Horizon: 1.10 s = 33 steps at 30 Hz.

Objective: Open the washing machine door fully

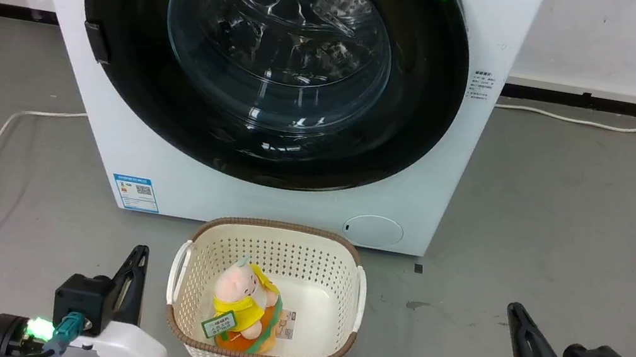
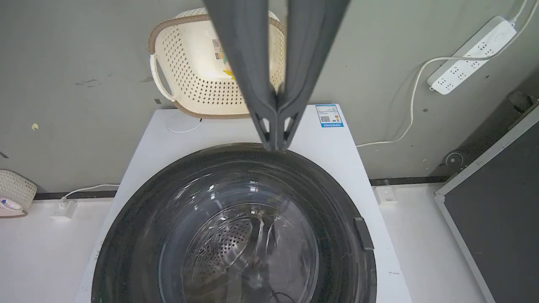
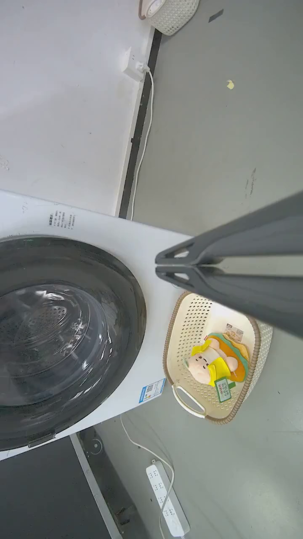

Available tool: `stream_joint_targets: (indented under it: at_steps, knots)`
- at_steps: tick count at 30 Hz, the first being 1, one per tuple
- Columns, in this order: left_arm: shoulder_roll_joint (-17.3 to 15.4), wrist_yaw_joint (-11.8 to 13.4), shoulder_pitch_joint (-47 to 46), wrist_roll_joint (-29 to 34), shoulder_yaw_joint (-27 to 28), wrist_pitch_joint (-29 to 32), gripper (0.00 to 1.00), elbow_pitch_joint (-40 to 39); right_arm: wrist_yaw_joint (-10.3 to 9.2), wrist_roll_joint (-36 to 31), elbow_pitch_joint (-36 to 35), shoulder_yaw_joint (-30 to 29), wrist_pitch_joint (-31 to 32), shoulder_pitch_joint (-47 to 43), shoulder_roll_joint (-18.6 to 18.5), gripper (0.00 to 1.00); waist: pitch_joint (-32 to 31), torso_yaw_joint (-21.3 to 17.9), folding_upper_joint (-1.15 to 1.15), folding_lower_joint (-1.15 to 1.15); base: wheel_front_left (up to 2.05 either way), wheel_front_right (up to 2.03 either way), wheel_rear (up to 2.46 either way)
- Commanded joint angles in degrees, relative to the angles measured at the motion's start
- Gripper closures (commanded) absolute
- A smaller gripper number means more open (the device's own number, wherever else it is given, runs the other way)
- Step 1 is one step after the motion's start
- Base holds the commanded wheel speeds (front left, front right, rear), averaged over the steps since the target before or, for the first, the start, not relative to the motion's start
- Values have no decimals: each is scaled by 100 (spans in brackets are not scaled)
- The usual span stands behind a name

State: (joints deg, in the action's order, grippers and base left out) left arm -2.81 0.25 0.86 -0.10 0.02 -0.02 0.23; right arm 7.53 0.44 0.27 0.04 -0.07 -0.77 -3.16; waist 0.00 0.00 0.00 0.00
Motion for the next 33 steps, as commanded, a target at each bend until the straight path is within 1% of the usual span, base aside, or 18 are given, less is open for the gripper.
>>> stream_joint_targets:
  at_steps: [1, 33]
  knots:
    - [-7, -25, -86, 10, -2, 2, 100, -23, -4, -44, -27, -4, 7, 77, 28, 100, 0, 0, 0, 0, 0, 0, 0]
    - [-7, -25, -86, 10, -2, 2, 100, -23, -4, -44, -27, -4, 7, 77, 28, 100, 0, 0, 0, 0, 0, 0, 0]
